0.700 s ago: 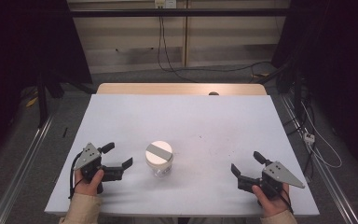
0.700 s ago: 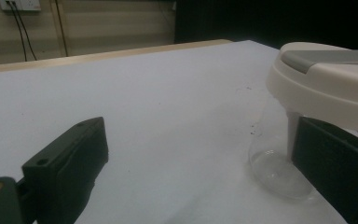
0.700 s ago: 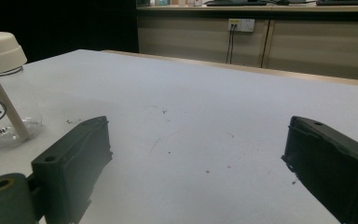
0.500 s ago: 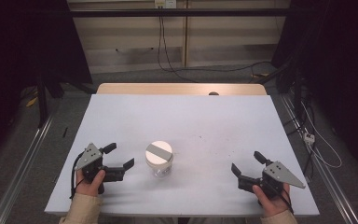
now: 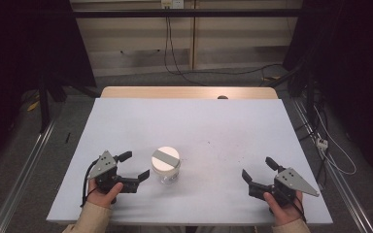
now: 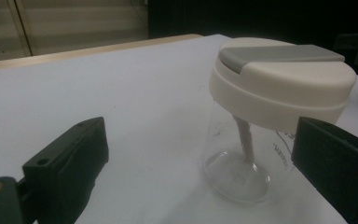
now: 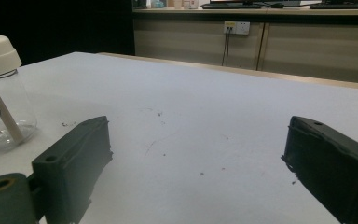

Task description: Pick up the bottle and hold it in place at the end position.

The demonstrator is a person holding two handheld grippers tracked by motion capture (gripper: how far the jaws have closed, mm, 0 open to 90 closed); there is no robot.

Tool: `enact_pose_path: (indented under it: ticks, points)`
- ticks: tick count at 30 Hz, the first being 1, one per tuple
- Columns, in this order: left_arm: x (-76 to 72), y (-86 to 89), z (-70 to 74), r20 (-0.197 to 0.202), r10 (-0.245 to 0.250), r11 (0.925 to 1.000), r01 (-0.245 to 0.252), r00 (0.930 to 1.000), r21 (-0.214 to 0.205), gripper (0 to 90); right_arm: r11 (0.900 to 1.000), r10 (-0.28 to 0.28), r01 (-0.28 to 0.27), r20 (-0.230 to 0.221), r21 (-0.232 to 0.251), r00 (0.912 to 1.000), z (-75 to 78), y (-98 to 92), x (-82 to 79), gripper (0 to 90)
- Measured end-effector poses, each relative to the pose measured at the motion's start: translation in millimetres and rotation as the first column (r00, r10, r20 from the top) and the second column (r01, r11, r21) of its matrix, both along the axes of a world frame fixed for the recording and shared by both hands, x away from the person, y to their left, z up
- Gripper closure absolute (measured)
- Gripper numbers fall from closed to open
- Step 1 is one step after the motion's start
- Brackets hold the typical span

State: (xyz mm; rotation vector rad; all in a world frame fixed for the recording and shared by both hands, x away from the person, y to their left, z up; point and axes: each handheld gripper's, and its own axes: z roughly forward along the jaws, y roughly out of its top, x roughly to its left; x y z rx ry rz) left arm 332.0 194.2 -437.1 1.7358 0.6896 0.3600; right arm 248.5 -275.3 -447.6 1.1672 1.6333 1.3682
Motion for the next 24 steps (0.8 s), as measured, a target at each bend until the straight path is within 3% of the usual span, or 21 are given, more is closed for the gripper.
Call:
enact_pose_path:
  ticks: [1, 24]
  points:
    - [0.0, -0.8, 0.1, 0.005, -0.008, 0.9998, 0.008, 1.0000, 0.016, 3.6, 1.0000, 0.001, -0.001, 0.000, -0.001, 1.0000, 0.0, 0.1, -0.1, 6.8]
    - [-4.8, -22.5, -2.9, -0.035, -0.059, 0.9970, 0.060, 0.9977, 0.049, 3.7, 0.9999, -0.007, 0.007, 0.006, 0.012, 1.0000, 0.2, -2.0, 0.3, 7.0]
